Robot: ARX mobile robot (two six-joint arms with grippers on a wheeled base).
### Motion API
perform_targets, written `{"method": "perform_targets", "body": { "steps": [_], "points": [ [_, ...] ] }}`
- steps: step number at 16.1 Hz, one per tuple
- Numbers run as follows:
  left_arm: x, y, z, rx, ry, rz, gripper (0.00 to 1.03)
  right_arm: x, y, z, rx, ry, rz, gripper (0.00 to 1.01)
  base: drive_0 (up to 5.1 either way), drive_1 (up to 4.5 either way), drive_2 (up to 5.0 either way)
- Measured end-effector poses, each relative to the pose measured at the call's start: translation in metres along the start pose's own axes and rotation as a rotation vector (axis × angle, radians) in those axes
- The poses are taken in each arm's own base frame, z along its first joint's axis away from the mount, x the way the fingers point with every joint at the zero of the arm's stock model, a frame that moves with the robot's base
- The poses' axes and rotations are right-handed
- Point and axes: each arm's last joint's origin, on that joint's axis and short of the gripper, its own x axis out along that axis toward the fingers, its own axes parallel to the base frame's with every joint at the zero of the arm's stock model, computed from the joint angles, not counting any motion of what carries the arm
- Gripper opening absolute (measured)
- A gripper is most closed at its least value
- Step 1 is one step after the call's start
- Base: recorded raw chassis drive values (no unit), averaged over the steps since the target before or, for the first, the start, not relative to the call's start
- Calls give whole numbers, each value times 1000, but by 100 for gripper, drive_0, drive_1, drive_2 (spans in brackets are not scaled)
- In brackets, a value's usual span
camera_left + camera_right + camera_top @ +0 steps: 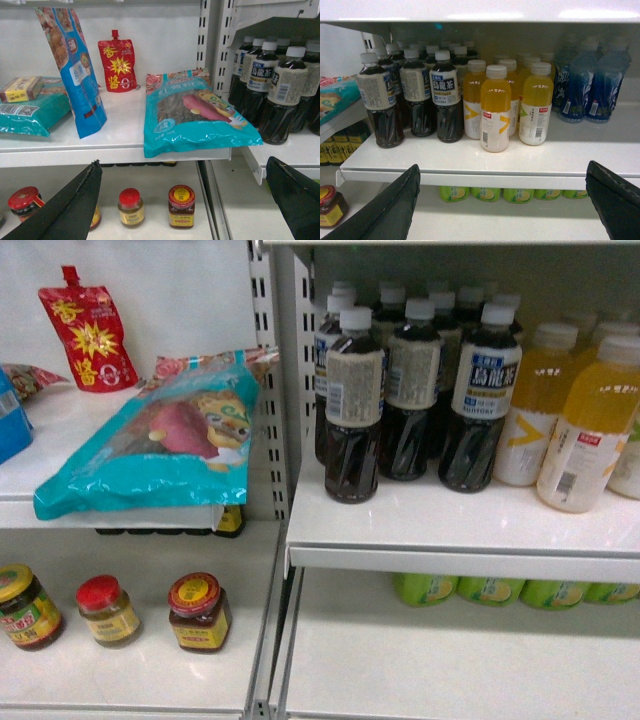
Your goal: Move water from second to third shelf
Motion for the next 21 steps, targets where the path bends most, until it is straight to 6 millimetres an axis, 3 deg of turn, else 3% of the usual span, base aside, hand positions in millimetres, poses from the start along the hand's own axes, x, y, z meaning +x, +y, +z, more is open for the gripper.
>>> {"method": "perform_targets", "body": {
  "steps": [21],
  "points": [
    [0, 0, 0, 0, 2, 0, 98, 0, 0, 0, 0, 1, 0, 98, 0, 0, 0]
  ]
}}
